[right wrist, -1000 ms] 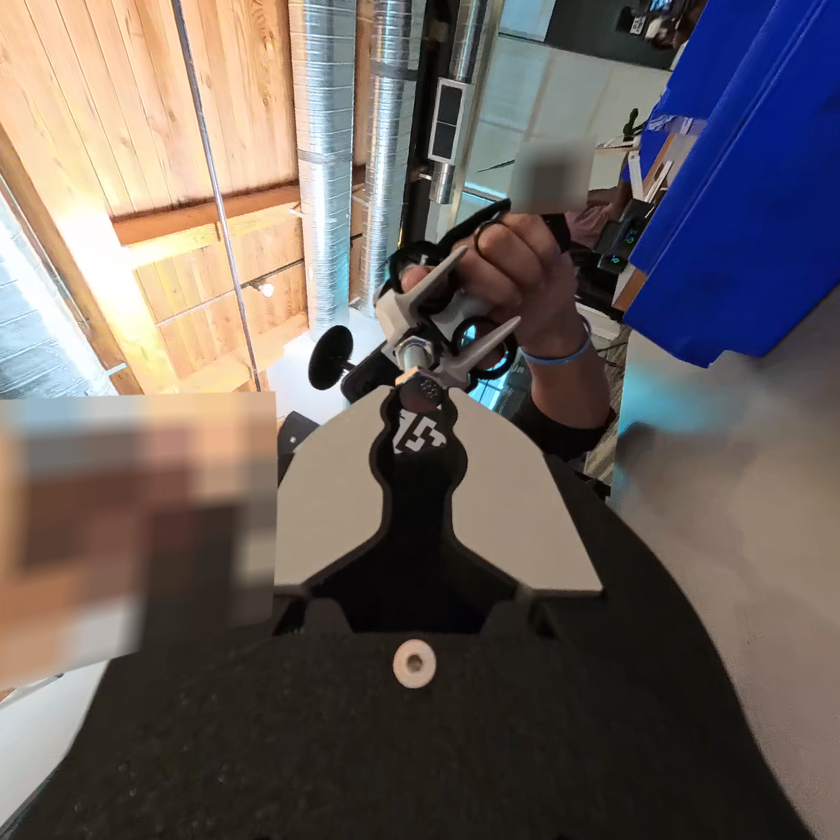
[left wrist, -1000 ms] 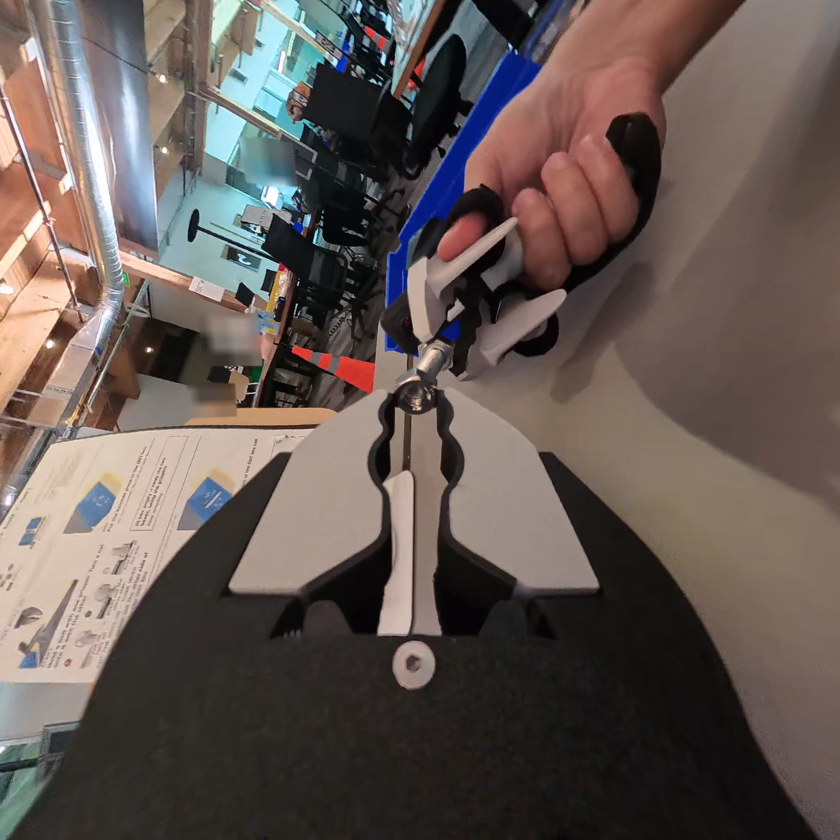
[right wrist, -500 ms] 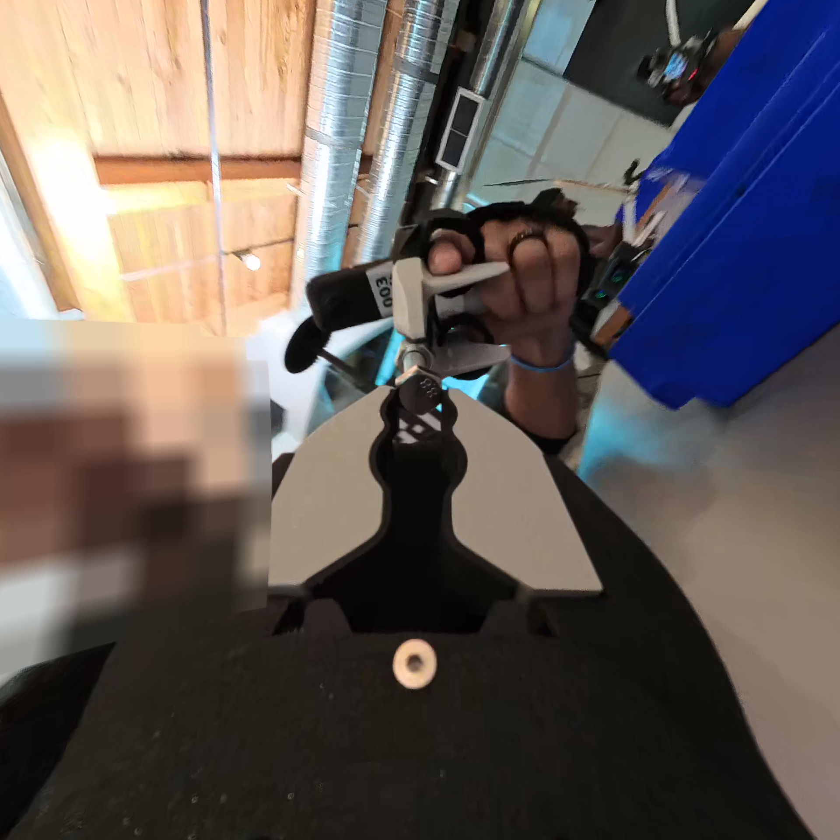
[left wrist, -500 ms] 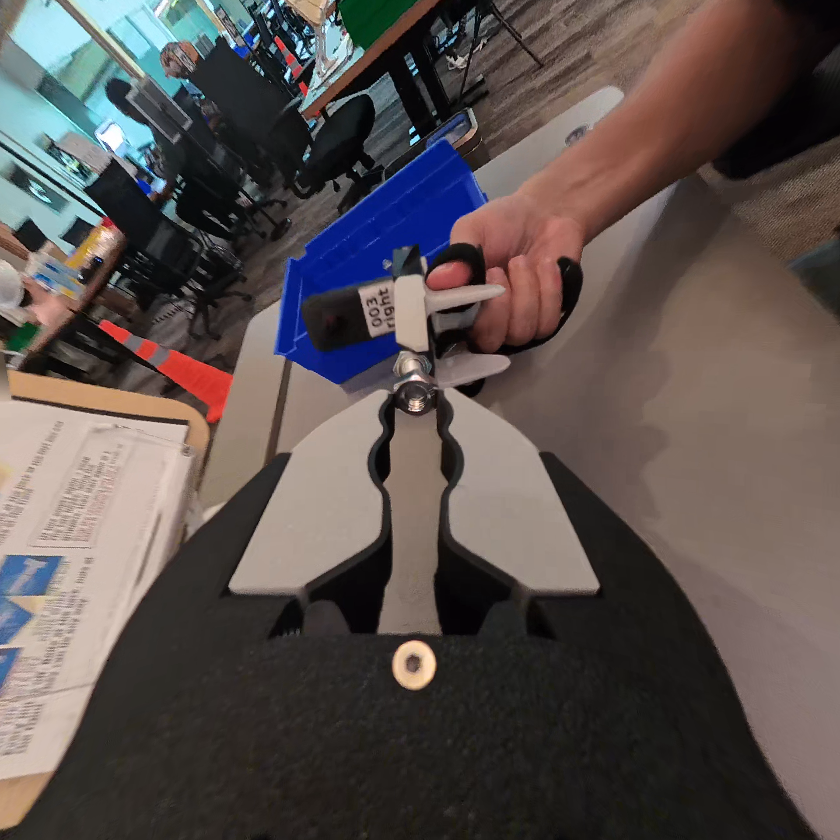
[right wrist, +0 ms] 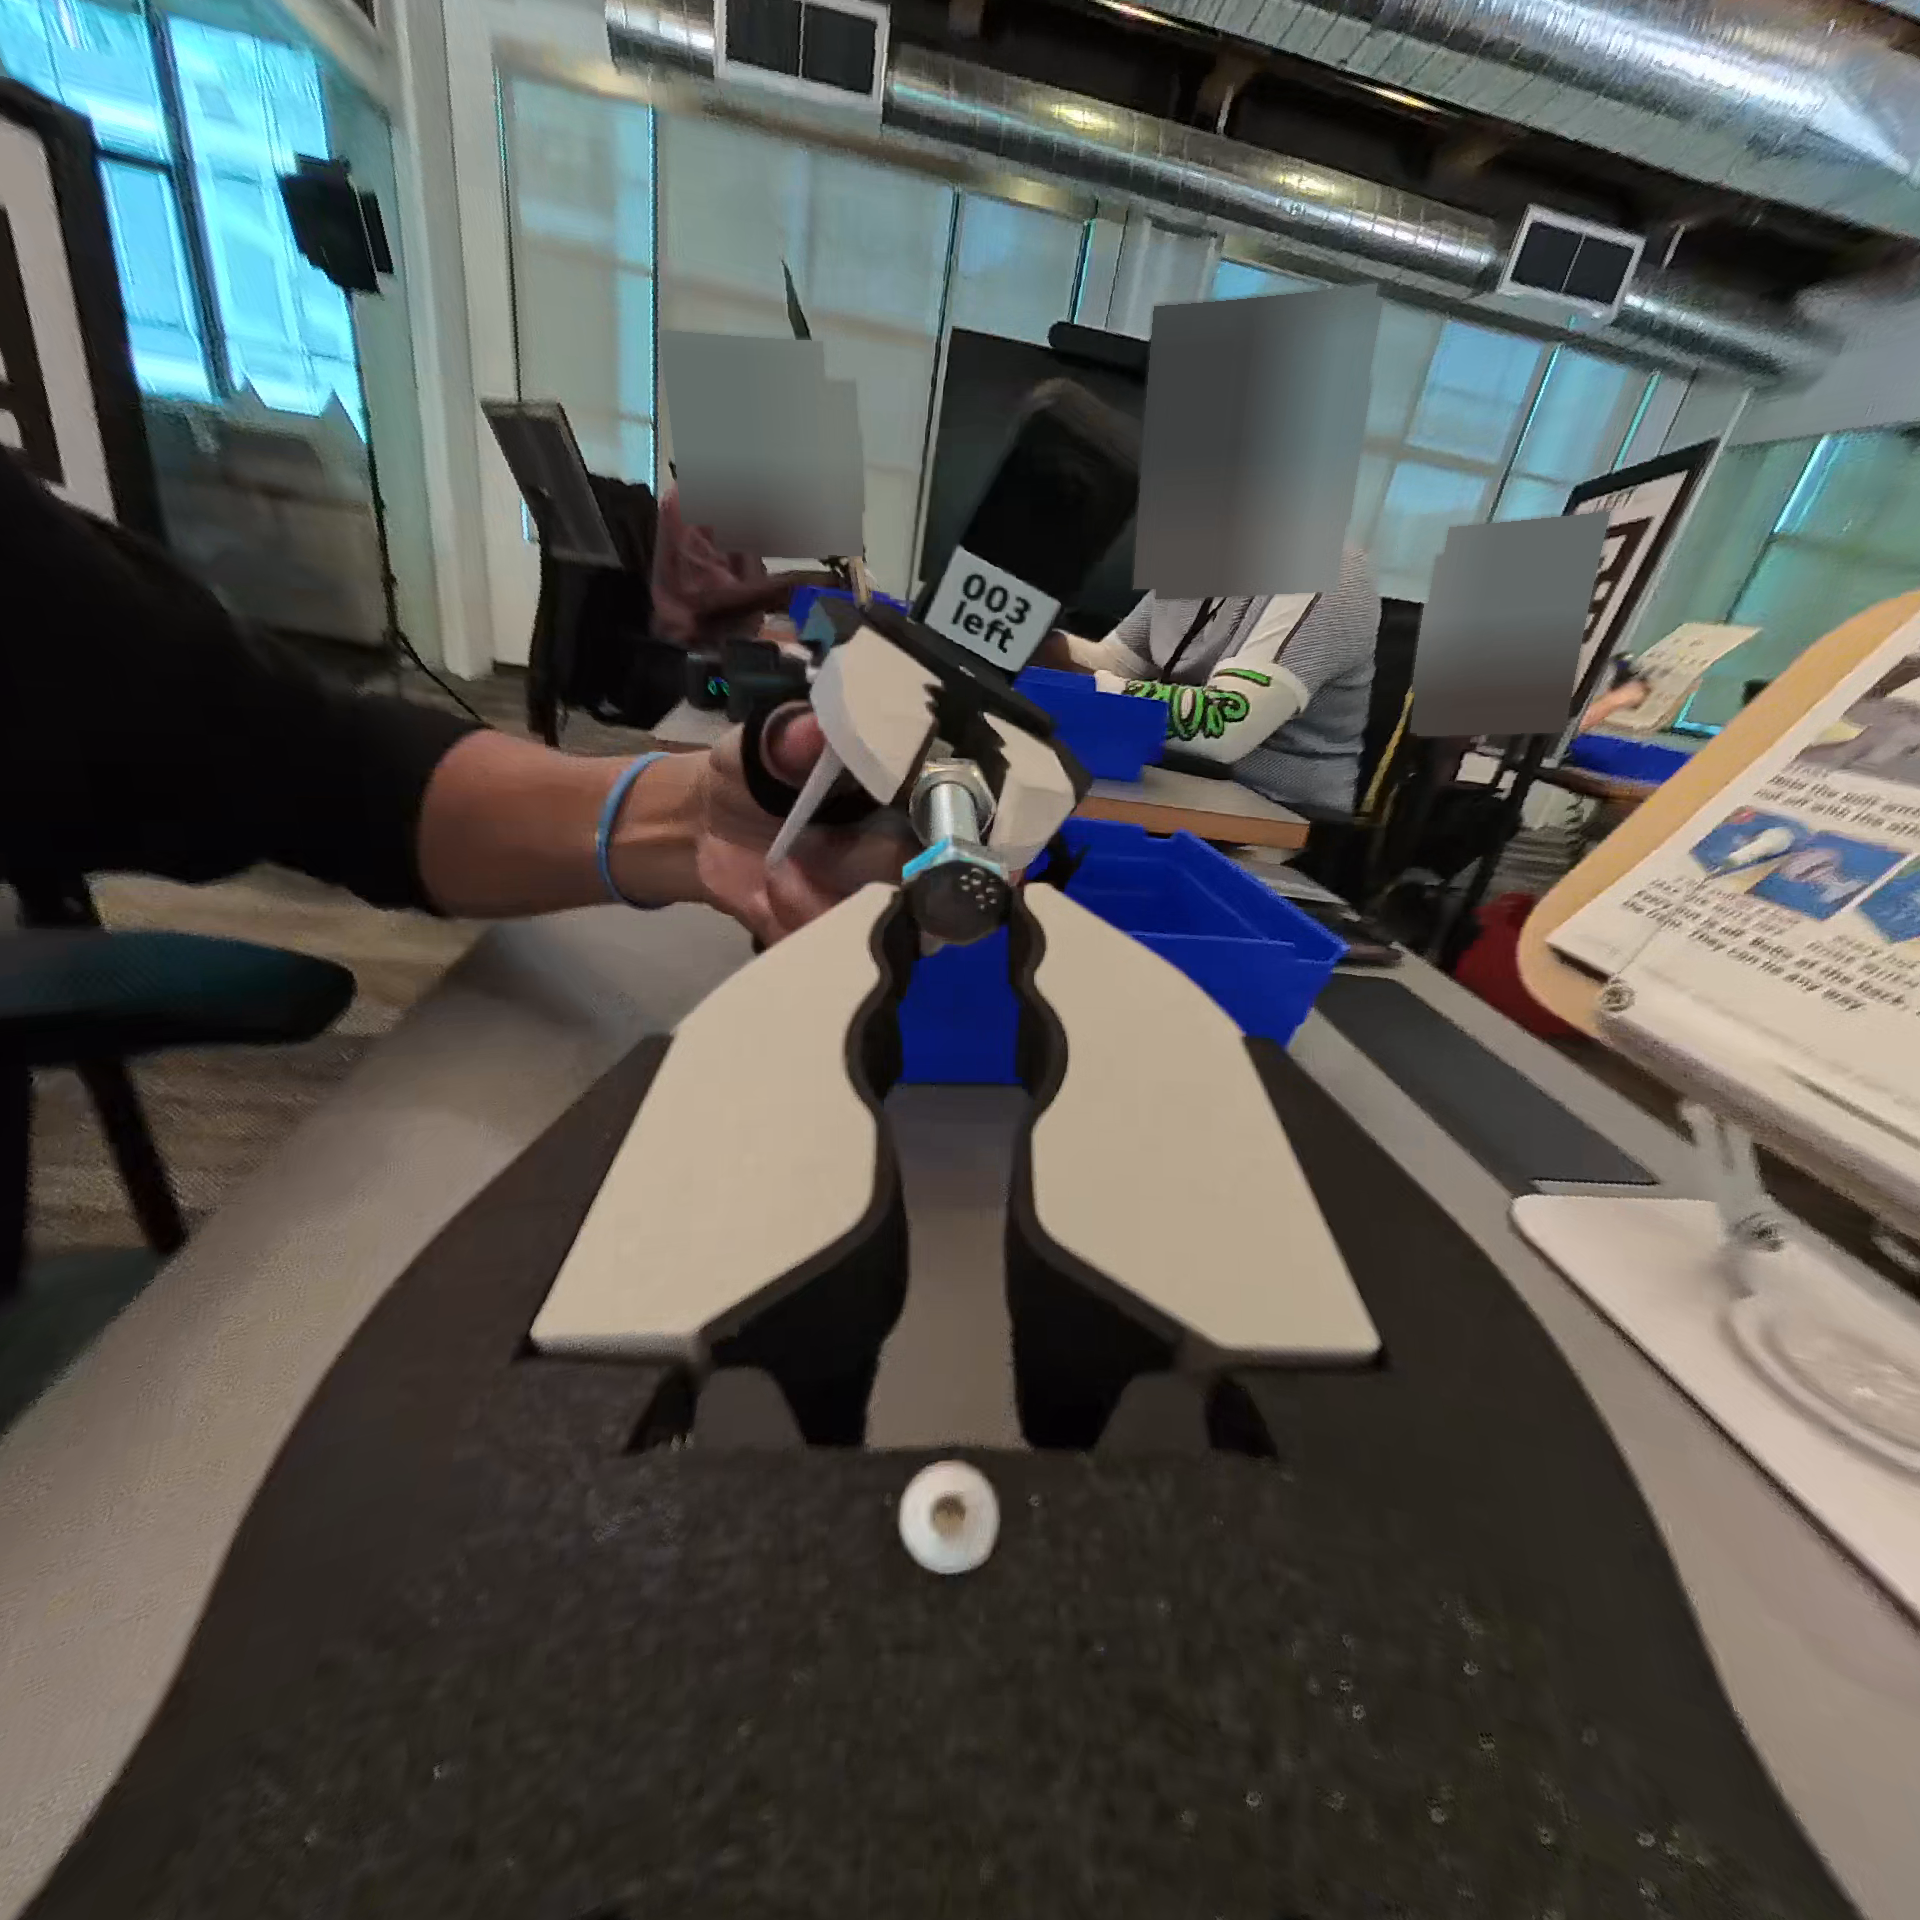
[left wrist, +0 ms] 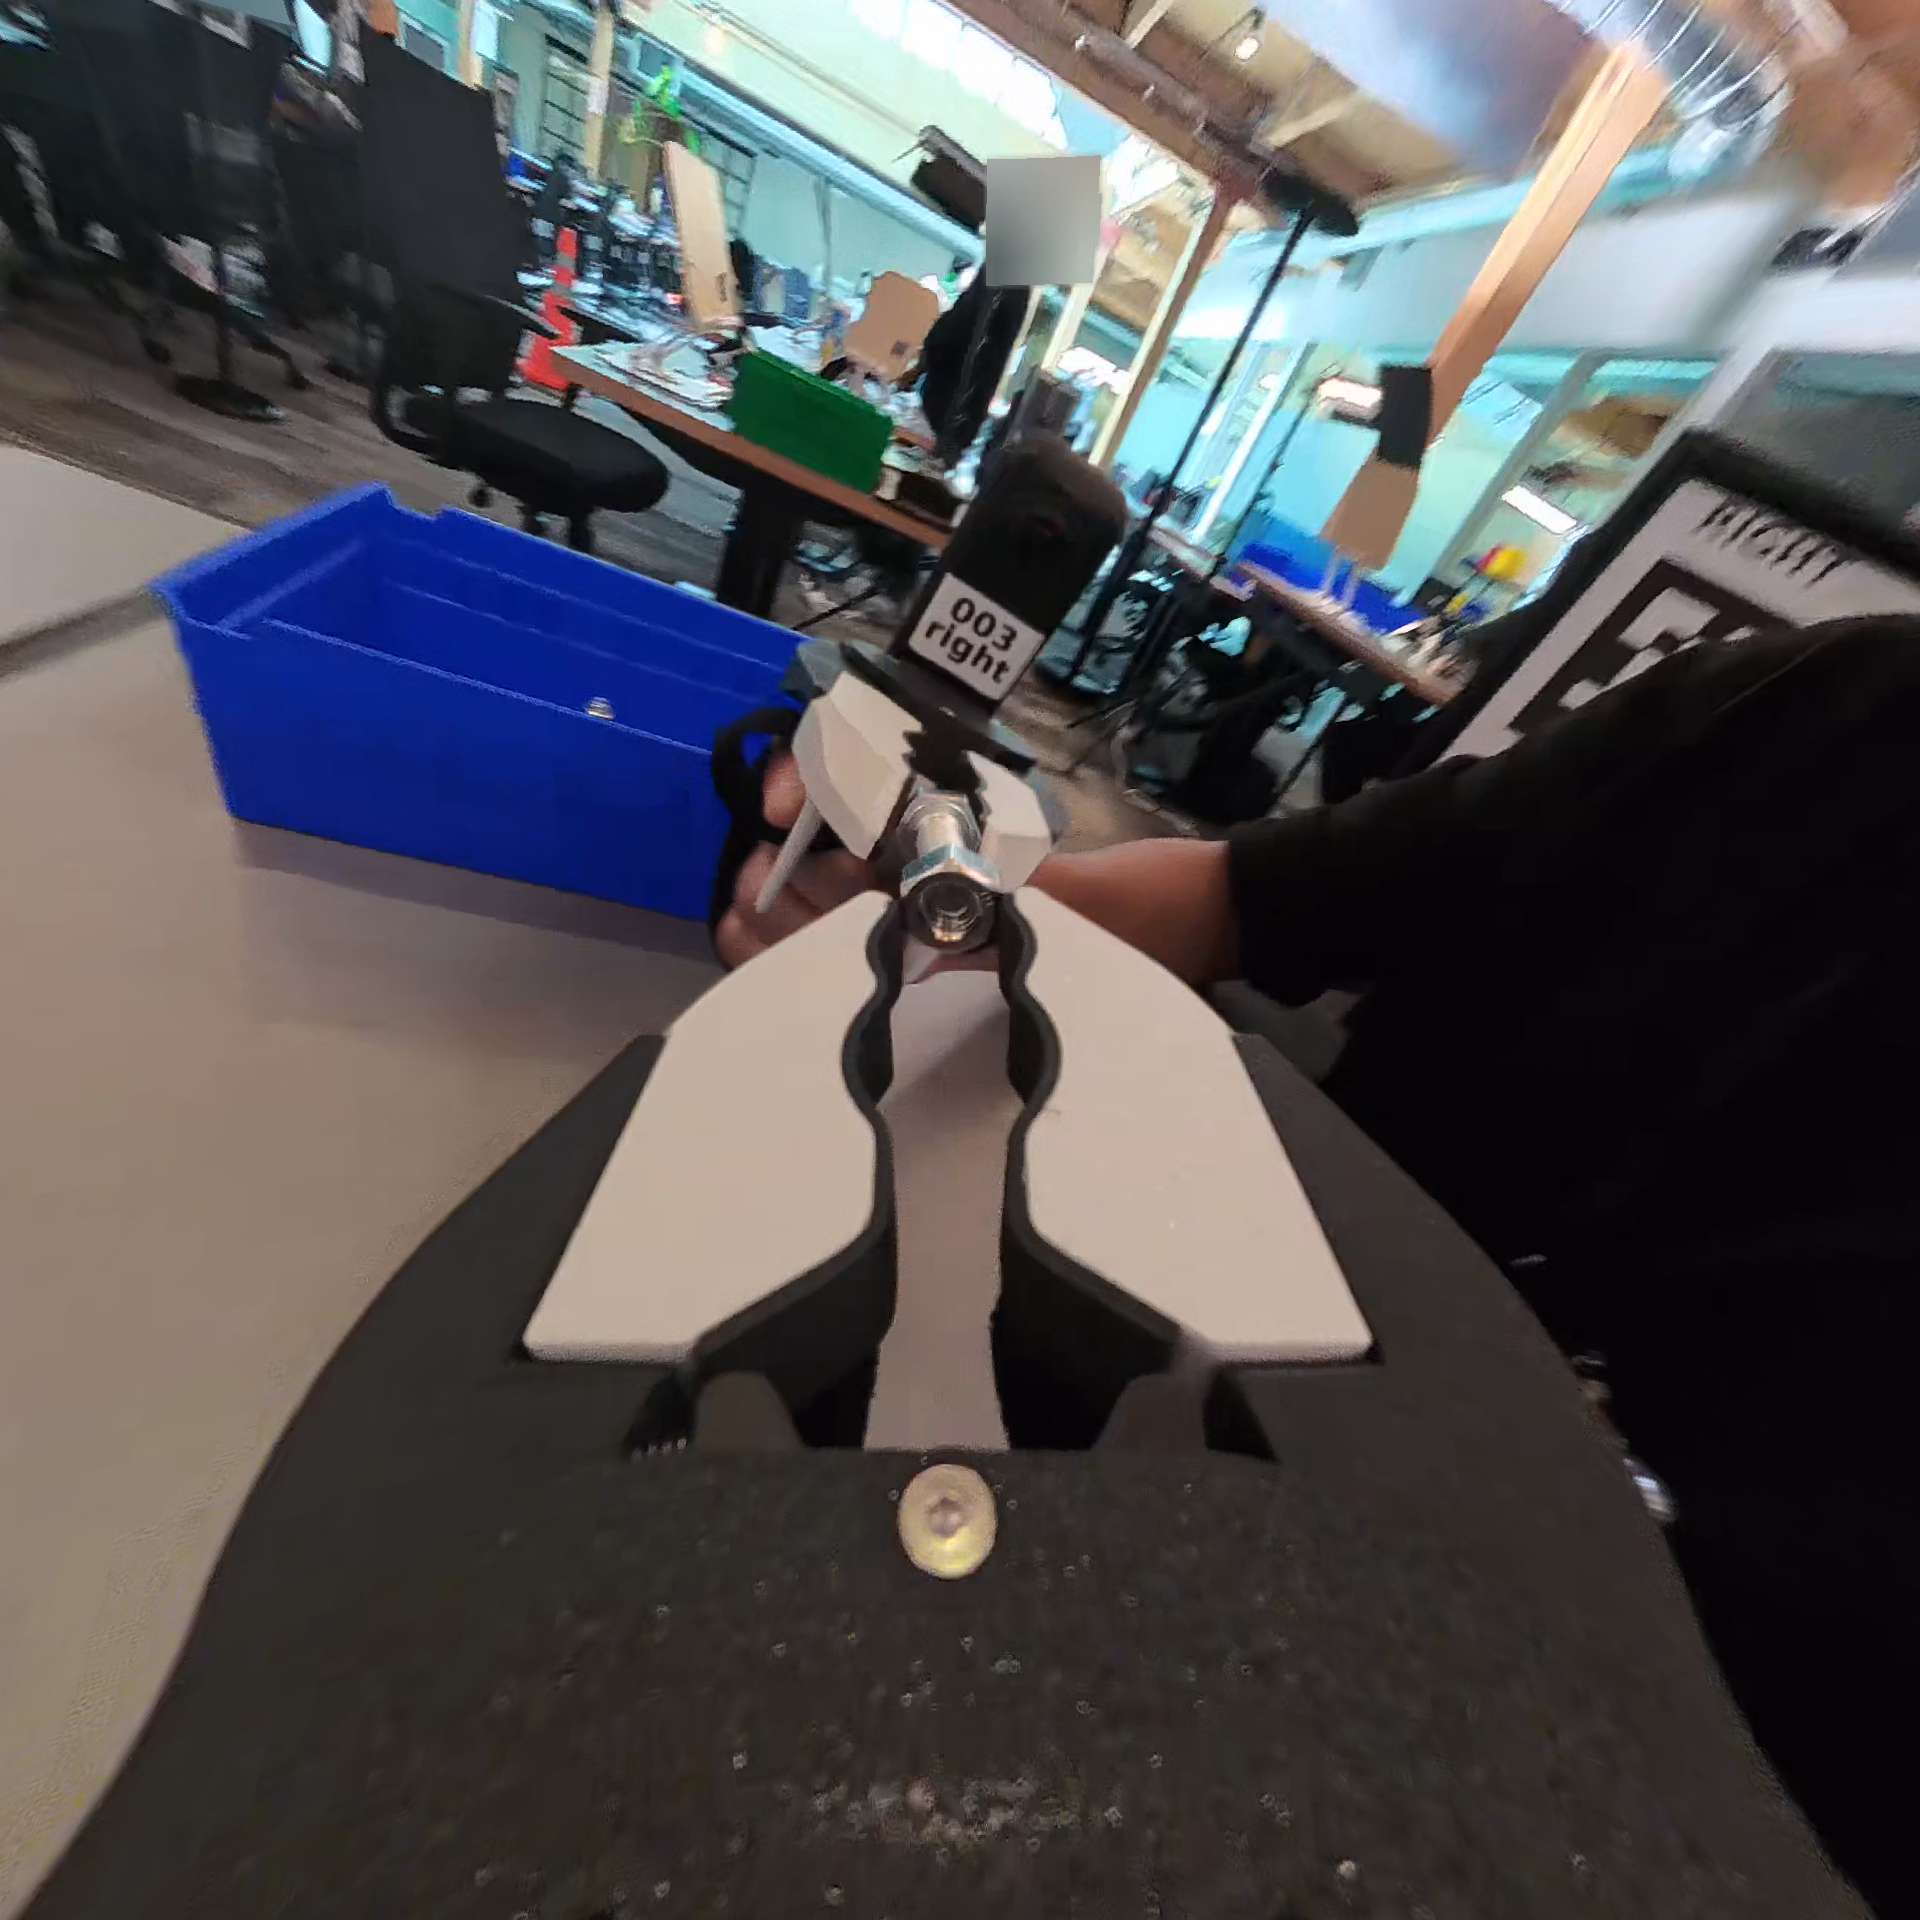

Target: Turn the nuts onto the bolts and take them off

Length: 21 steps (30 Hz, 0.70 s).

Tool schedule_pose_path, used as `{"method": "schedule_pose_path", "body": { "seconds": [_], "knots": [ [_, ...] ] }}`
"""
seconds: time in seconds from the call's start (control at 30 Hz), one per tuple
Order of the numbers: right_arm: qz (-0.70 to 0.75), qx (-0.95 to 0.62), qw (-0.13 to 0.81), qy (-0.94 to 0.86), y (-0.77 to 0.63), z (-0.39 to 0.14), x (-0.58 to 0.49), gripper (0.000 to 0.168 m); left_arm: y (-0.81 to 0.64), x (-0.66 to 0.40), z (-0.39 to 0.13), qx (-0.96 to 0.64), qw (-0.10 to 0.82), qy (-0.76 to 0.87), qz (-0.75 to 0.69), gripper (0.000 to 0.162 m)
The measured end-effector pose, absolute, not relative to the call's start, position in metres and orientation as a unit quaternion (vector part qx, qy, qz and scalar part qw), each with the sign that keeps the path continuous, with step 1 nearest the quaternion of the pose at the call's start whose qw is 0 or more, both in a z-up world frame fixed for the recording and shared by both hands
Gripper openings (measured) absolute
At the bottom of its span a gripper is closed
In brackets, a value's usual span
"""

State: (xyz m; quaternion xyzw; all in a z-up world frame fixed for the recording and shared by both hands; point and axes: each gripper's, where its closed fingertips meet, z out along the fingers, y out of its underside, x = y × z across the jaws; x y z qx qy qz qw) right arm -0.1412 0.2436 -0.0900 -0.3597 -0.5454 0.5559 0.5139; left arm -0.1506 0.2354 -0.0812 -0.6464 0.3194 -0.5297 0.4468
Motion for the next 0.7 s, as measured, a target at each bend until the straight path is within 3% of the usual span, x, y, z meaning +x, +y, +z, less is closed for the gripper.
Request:
{"method": "schedule_pose_path", "body": {
  "seconds": [0.13,0.3,0.47,0.57,0.7],
  "knots": [
    [0.597,-0.405,0.448,-0.528,0.246,-0.096,-0.143,0.017,0.239,-0.152,-0.085,-0.646,0.471,0.344,-0.493,0.016],
    [0.726,-0.482,0.239,-0.428,0.242,-0.098,-0.145,0.017,0.243,-0.157,-0.09,-0.635,0.542,0.49,-0.253,0.016],
    [0.776,-0.528,0.05,-0.342,0.235,-0.106,-0.149,0.017,0.243,-0.168,-0.101,-0.576,0.507,0.641,0.003,0.016],
    [0.808,-0.513,-0.041,-0.287,0.231,-0.107,-0.149,0.017,0.239,-0.169,-0.102,-0.566,0.475,0.673,0.025,0.016],
    [0.828,-0.492,-0.076,-0.258,0.231,-0.104,-0.15,0.018,0.239,-0.168,-0.1,-0.583,0.457,0.672,-0.012,0.016]
  ]
}}
